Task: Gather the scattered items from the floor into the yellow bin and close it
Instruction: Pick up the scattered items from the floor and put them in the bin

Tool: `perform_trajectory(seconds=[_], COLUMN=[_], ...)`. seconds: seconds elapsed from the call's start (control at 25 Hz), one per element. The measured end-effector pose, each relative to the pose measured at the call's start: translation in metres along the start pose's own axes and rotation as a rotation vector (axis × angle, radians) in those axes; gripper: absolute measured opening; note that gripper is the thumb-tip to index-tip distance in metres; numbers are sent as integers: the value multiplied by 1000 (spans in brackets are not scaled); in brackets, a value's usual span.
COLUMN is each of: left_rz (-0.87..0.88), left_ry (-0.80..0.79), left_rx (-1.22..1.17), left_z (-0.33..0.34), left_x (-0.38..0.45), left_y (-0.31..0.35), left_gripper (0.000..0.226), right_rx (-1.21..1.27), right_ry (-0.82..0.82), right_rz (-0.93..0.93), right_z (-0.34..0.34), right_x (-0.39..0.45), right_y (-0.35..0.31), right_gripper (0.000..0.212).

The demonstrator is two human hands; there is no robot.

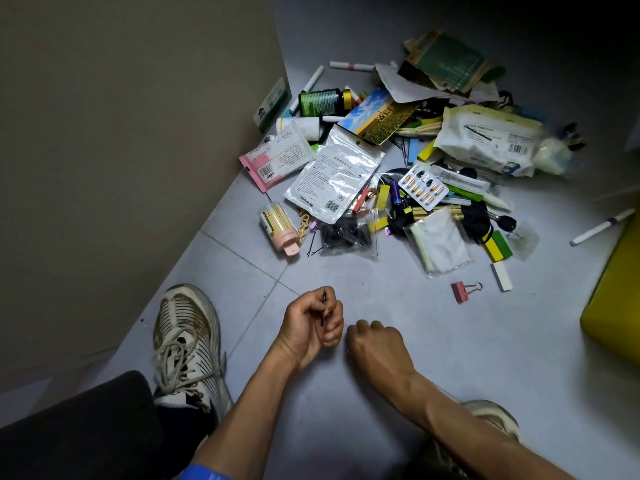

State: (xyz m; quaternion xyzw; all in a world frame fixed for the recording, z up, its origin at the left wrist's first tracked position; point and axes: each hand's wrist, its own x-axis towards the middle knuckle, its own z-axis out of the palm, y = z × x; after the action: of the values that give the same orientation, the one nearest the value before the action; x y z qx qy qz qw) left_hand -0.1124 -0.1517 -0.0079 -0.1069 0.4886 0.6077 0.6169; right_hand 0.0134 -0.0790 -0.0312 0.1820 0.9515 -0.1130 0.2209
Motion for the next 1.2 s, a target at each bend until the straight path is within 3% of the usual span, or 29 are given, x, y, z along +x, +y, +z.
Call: perform_trajectory(seconds=[0.32, 0.44, 0.56, 0.72, 0.84, 1.0, 1.2], left_rz=[49, 64, 69, 17, 20, 11, -63], left_ry=[49, 60, 118, 267, 361, 452, 488], left_rx=[71, 71, 105, 341, 660, 683, 774], left_z=[1, 2, -1, 2, 3, -1, 3], left_x=[-2, -2, 0, 4, 4, 5, 4], left_y=[2, 4, 0, -25, -42, -51, -57], left_gripper=[9, 10, 10, 24, 15, 11, 13], right_rx=[-6, 199, 415, 309, 133, 81, 172], right_ry=[-5, 45, 115, 75, 76, 121, 77], right_rz=[39, 142, 322, 245, 155, 189, 154], right_z=[11, 12, 13, 20, 17, 19, 22], right_x=[10, 7, -10, -31, -30, -22, -14], right_y=[6, 17, 30, 30, 27, 23, 23], right_gripper=[28, 10, 9, 10, 24, 35, 25])
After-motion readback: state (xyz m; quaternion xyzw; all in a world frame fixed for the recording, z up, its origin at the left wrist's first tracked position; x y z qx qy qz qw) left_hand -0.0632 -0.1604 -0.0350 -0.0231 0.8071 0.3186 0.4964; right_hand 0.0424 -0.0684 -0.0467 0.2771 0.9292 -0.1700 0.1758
